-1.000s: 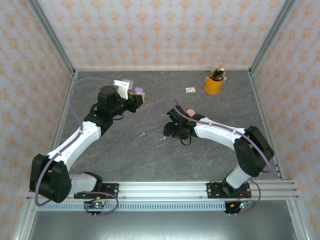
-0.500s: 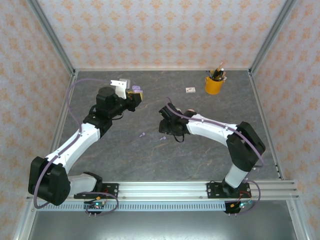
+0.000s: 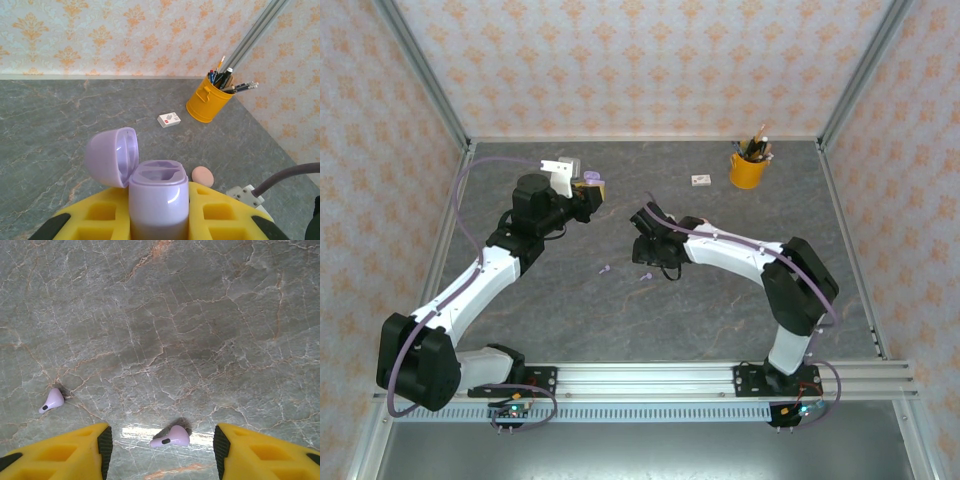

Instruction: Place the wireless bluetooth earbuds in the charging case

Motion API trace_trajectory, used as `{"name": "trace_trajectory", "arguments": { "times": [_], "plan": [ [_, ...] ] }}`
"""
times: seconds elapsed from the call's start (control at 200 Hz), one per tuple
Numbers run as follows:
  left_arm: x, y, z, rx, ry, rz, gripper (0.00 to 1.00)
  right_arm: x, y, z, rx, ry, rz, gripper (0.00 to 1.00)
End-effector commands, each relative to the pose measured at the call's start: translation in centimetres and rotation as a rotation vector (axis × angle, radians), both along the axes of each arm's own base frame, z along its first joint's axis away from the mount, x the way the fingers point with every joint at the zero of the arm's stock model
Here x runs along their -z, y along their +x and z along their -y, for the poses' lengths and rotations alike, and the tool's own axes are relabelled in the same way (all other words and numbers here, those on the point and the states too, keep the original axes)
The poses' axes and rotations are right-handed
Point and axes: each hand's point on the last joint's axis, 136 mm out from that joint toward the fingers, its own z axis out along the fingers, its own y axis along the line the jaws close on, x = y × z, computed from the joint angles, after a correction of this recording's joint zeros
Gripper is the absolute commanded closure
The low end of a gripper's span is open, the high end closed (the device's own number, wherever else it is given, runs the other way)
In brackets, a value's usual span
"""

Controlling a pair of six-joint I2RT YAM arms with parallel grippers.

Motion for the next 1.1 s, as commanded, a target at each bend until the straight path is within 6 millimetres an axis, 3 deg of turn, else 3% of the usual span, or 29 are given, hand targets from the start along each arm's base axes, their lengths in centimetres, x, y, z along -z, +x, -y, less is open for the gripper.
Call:
{"name": "trace_trajectory", "arguments": {
  "times": [0.0, 0.18, 0.771, 1.096],
  "plan": [
    [-0.4, -0.2, -0.3, -0.013, 0.021, 0.02, 1.0, 0.0, 0.0, 0.4, 0.001, -0.042, 0.005, 0.43],
    [0.0, -0.2, -0.2, -0.01, 0.023, 0.017, 1.0, 0.4, -0.3, 0.9, 0.017, -0.057, 0.001, 0.43],
    [-0.5, -0.2, -0.3, -0.011, 0.02, 0.028, 1.0, 4.7, -2.0, 0.8, 0.006, -0.13, -0.091, 0.43],
    [-0.6, 0.0, -0.1, -0.01, 0.012, 0.024, 1.0, 5.7, -3.3, 0.9, -0.043, -0.163, -0.11, 0.44]
  ]
}}
